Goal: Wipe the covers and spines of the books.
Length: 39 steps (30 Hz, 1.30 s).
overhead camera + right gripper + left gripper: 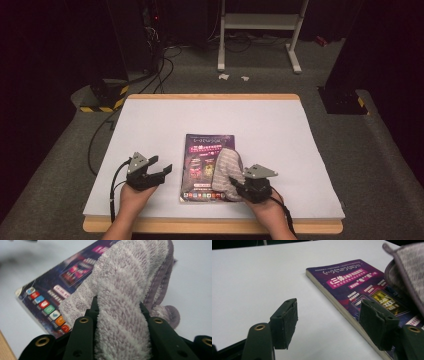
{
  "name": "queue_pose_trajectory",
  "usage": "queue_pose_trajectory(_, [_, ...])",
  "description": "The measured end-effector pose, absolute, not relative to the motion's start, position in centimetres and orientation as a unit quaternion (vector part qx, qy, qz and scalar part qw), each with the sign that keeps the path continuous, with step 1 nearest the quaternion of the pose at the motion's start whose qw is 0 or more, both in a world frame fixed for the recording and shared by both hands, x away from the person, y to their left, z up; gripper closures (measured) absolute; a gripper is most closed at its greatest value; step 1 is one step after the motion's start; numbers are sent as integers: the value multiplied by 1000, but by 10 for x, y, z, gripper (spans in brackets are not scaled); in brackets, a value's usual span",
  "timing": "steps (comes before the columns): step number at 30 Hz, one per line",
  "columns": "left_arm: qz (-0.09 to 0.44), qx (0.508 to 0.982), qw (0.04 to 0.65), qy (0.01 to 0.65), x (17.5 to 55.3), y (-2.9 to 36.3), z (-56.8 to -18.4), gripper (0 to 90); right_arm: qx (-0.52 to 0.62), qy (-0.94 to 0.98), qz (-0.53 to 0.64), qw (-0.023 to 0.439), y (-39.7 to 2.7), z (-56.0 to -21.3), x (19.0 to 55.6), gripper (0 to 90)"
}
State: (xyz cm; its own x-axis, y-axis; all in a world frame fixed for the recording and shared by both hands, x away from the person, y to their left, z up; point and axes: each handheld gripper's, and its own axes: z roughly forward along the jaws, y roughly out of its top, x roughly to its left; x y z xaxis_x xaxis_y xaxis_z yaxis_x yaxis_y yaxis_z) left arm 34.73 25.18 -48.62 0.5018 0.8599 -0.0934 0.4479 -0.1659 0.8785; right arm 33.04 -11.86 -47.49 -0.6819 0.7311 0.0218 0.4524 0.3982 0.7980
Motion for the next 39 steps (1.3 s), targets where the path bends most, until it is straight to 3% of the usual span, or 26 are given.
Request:
queue_pose_trajectory(6, [222, 733, 452, 457, 352, 264, -486, 301, 356, 836, 392, 145, -95, -495, 335, 685])
queue_pose_trajectory(28, [225, 721, 448, 478, 356, 293, -487, 278, 285, 867, 395, 104, 11, -496, 340, 677])
queue_pose_trajectory(39, [223, 726, 444, 475, 356, 287, -492, 276, 298, 861, 394, 119, -21, -497, 336, 670])
